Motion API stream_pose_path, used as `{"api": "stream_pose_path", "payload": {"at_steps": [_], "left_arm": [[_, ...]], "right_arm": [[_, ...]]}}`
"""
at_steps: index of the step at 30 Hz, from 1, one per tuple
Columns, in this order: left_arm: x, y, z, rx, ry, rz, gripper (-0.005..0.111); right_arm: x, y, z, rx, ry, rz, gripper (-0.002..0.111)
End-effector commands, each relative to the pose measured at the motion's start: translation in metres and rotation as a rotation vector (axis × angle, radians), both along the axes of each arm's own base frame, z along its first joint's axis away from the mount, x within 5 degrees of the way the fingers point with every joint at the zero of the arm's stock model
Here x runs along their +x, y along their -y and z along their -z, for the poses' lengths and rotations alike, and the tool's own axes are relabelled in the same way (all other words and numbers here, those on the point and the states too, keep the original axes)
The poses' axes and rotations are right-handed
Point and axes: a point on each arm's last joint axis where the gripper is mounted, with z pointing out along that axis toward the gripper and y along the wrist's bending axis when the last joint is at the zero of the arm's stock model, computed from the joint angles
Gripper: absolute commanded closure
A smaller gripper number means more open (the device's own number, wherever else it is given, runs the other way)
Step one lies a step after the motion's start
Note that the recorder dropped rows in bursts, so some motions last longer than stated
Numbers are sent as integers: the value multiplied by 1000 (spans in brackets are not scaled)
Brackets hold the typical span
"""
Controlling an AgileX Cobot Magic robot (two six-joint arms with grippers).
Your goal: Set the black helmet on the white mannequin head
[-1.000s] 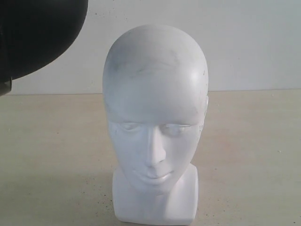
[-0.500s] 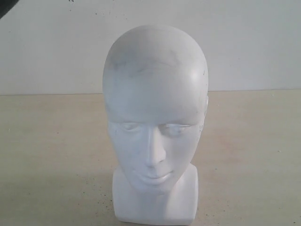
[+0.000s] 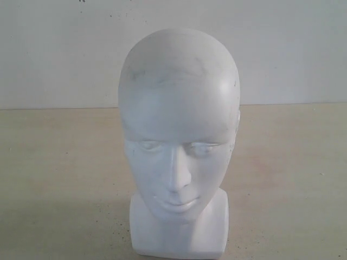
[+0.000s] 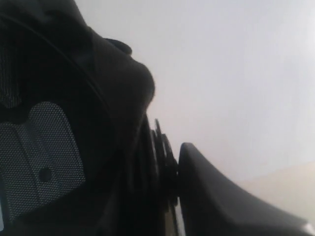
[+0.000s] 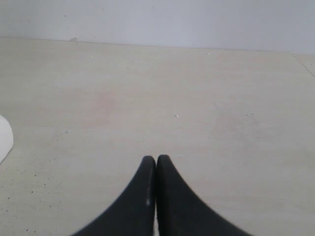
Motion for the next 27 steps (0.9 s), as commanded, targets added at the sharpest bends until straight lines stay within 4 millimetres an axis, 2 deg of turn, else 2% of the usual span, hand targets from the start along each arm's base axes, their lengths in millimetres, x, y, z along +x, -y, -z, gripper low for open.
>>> {"api": "stream_pose_path", "payload": {"at_steps": [1, 7, 14, 17, 21, 27], "left_arm": [[-25, -13, -16, -194, 151, -124, 102], [-53, -26, -20, -377, 251, -218, 102], [-84, -35, -26, -705, 420, -146, 102], [-85, -36, -24, -810, 465, -74, 102], [-79, -31, -20, -984, 529, 183, 102], [-56, -14, -22, -1028, 472, 549, 102]], "right_arm": [[0, 0, -1, -5, 7, 2, 108], [0, 0, -1, -5, 7, 2, 108], [0, 0, -1, -5, 7, 2, 108], [0, 0, -1, -5, 7, 2, 108], [0, 0, -1, -5, 7, 2, 108], [0, 0, -1, -5, 7, 2, 108]]}}
